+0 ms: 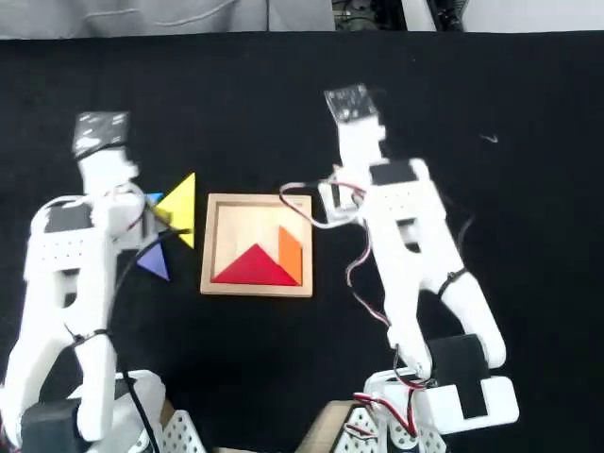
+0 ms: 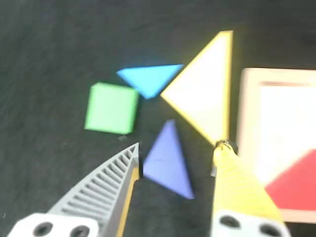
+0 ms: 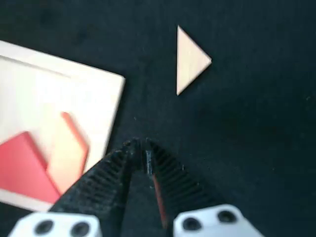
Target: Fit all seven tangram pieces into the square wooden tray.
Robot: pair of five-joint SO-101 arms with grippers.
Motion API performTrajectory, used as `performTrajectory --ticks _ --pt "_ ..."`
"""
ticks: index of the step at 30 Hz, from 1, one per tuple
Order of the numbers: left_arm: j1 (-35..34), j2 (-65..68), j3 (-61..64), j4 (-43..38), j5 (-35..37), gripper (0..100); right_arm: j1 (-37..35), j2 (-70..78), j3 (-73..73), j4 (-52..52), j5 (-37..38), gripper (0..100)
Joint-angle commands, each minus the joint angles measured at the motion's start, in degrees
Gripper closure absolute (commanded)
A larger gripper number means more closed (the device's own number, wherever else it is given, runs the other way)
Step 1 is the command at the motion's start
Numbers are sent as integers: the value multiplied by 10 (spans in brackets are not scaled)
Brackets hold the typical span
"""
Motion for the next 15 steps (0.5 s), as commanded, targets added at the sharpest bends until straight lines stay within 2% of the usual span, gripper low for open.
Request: performTrajectory --ticks 1,8,15 --pt "29 43 -80 1 49 754 8 -24 22 -53 6 987" --pt "25 232 -189 -13 55 690 6 8 22 -58 6 987" --pt "0 365 -277 -13 61 690 7 39 22 -84 6 987"
